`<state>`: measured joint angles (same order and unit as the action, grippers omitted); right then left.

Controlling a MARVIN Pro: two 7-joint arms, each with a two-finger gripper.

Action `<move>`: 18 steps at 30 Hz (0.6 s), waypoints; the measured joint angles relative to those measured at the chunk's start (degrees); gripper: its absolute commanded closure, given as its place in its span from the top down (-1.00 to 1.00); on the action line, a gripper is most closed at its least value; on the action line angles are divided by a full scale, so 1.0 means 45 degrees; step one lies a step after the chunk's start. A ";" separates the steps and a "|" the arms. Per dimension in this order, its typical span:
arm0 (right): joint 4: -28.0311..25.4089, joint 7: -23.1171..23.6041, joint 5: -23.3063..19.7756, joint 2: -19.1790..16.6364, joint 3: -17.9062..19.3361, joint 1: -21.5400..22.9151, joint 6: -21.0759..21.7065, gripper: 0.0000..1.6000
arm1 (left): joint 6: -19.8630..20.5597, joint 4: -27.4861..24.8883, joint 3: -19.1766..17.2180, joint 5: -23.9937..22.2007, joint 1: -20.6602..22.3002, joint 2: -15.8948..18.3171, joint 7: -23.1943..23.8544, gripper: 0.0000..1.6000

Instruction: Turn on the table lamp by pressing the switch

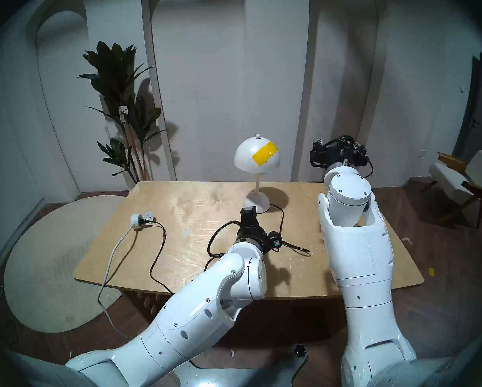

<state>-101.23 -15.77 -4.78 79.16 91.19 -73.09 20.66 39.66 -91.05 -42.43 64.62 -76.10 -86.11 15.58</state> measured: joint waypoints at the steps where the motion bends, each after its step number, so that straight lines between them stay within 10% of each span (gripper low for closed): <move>1: 0.0000 -0.0006 -0.0007 -0.0007 -0.0006 0.0000 0.0000 1.00 | -0.0006 0.0006 0.0053 0.0072 0.0025 0.0069 0.0055 1.00; 18: 0.0000 -0.0096 -0.0112 -0.0098 -0.0075 0.0000 -0.0005 1.00 | -0.0361 0.0769 0.0675 0.0863 0.0651 0.0520 0.0282 1.00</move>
<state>-101.23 -16.20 -5.28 78.72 90.85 -73.09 20.64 38.04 -87.58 -39.40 68.50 -73.17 -83.78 16.85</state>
